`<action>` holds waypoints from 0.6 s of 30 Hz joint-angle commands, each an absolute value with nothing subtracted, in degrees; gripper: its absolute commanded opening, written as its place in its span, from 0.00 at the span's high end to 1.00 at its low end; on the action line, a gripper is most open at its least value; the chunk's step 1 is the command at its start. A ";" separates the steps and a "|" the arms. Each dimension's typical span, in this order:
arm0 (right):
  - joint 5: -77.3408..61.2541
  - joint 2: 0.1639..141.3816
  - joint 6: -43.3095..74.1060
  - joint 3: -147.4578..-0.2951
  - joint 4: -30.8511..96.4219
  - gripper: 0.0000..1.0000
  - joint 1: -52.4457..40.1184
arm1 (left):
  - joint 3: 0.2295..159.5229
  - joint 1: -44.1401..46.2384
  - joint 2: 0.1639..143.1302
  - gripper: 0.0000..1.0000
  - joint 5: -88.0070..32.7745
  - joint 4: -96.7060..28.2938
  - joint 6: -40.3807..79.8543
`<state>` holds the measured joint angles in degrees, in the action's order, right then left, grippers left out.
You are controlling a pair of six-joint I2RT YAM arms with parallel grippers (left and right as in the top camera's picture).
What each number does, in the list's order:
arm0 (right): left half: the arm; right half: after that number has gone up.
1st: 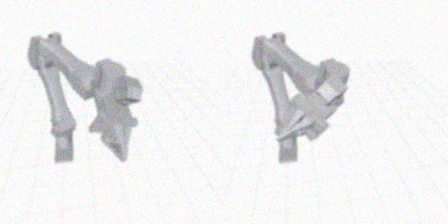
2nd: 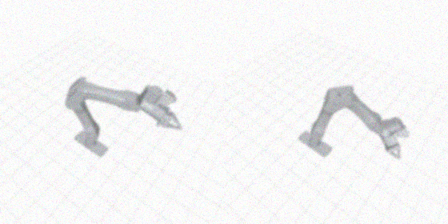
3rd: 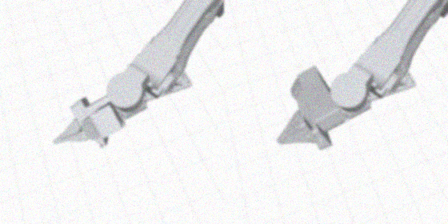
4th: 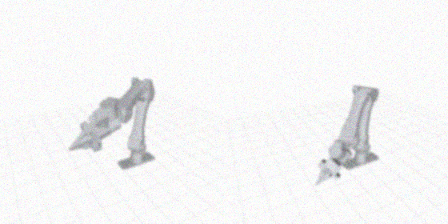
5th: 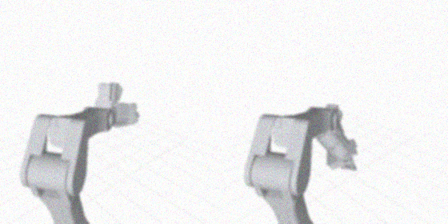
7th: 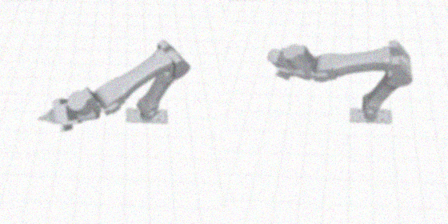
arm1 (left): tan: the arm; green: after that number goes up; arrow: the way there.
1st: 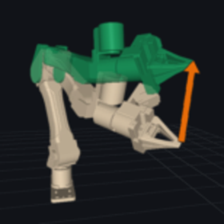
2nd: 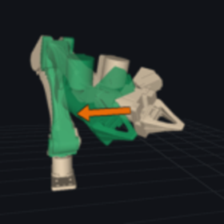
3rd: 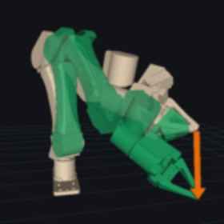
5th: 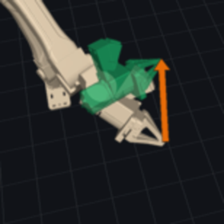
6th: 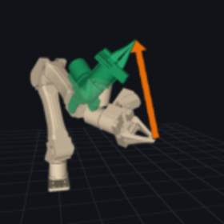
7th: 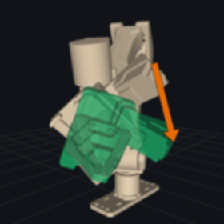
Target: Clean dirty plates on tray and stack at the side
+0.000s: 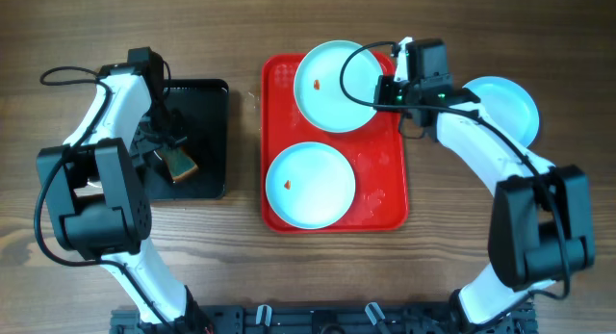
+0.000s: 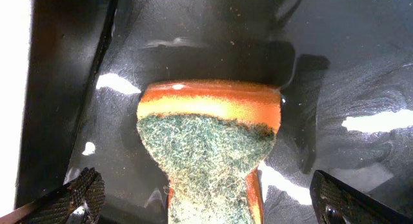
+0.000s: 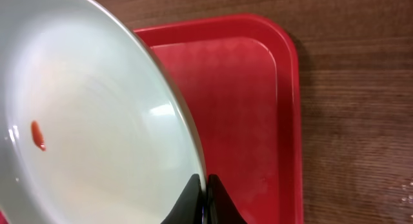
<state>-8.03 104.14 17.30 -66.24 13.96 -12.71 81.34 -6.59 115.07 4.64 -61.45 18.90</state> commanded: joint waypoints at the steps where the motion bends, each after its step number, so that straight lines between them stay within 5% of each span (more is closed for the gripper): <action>1: -7.29 107.18 19.97 -67.26 12.73 0.96 -13.87 | 81.21 -6.55 114.06 0.00 4.99 -61.43 18.39; 5: -7.46 107.42 20.12 -67.26 11.75 0.95 -14.31 | 81.21 -6.55 114.06 0.00 5.02 -61.43 18.39; 7: -7.49 107.42 19.75 -67.26 11.09 0.77 -14.35 | 81.21 -6.55 114.06 0.00 4.99 -61.43 18.39; 11: -8.12 106.87 19.49 -67.29 10.63 0.61 -14.35 | 81.21 -6.55 114.06 0.00 4.99 -61.43 18.39; 18: -21.17 97.80 17.96 -67.29 25.85 0.61 -14.20 | 81.21 -6.55 114.06 0.00 4.99 -61.43 18.39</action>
<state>-14.39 103.68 19.29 -66.32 20.78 -14.00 81.34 -6.59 115.07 4.64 -61.45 18.92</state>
